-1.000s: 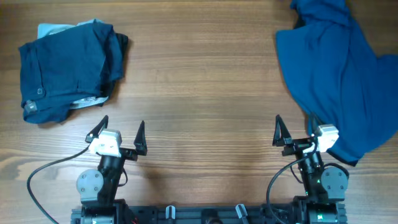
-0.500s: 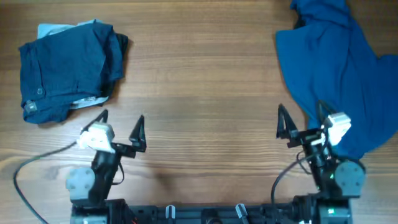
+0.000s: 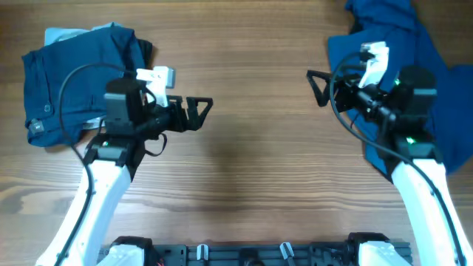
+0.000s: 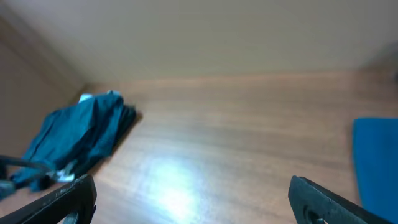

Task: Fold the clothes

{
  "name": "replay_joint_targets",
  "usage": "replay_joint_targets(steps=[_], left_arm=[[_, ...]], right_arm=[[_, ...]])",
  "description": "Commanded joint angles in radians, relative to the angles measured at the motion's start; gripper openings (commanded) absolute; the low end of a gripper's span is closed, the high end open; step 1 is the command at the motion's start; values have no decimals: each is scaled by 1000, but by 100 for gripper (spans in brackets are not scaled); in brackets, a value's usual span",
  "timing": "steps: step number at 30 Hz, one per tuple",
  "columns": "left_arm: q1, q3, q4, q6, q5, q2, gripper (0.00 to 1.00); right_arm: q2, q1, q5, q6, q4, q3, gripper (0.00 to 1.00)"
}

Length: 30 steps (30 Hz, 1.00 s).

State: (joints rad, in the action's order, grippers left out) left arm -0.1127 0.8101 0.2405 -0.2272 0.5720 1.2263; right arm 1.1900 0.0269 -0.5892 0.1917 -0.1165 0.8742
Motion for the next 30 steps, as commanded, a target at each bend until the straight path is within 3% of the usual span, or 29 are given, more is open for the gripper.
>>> replay_joint_targets(steps=[1, 4, 6, 7, 11, 15, 19, 22, 25, 30], left_arm=[[-6, 16, 1, -13, 17, 97, 100], [-6, 16, 5, -14, 18, 174, 100], [-6, 16, 7, -21, 22, 195, 100], [-7, 16, 1, -21, 24, 195, 100], [-26, 47, -40, -16, 66, 195, 100], [-102, 259, 90, -17, -180, 195, 99], [-157, 389, 204, -16, -306, 195, 99], [-218, 389, 236, 18, -312, 214, 100], [-303, 389, 225, 66, -325, 268, 100], [-345, 389, 232, 35, -323, 319, 100]], right_arm=[[116, -4, -85, 166, 47, 21, 100], [184, -4, -89, 230, 16, 21, 100], [211, -4, -88, 90, -38, 21, 100], [218, -4, -45, 13, -72, 21, 100], [218, -4, 215, 18, -202, 69, 99], [219, -3, 523, 54, -476, 327, 98], [219, 50, 698, 237, -542, 397, 95], [249, 172, 694, 314, -605, 397, 98], [330, 298, 558, 312, -614, 395, 99], [542, 321, 550, 306, -627, 394, 99]])
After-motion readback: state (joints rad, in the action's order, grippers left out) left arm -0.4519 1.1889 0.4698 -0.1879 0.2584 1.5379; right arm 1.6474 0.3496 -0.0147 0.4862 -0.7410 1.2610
